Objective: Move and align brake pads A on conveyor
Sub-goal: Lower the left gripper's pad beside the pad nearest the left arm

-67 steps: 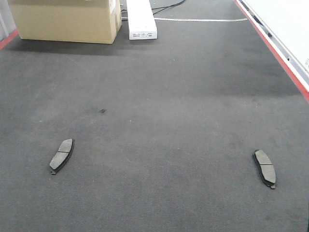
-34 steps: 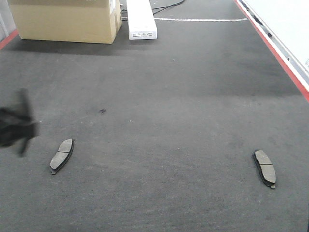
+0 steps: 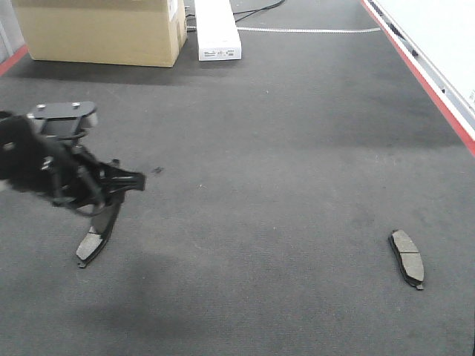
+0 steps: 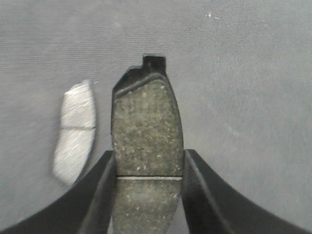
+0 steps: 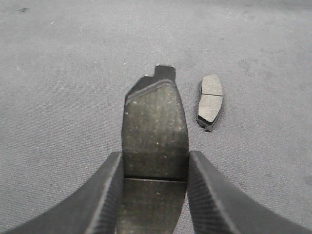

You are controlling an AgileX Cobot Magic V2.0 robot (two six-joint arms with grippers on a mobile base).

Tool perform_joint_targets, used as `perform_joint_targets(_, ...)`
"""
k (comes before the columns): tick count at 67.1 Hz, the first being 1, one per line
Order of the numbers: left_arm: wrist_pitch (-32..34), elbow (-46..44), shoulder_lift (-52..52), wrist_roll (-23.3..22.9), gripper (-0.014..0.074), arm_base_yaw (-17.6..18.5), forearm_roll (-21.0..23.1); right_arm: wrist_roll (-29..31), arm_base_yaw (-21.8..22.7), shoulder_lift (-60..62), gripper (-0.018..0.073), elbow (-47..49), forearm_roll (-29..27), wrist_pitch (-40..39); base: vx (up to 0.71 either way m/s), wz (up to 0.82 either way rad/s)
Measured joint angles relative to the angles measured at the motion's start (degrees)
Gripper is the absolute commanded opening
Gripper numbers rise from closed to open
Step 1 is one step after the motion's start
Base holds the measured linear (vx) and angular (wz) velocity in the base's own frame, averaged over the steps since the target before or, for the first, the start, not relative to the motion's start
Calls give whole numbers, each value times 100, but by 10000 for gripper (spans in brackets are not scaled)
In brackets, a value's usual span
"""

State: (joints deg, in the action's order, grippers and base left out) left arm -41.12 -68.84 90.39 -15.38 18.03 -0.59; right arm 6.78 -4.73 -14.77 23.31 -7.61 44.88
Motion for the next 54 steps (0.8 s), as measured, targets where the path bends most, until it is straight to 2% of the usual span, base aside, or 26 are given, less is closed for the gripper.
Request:
perform_joint_targets(20, -737, -769, 963, 4, -6, 0, 19, 0, 0, 0, -4, 0, 0, 0, 0, 0)
perform_joint_targets(54, -893, -958, 1810, -14, -6, 0, 59, 0, 0, 0, -4, 0, 0, 0, 0, 0)
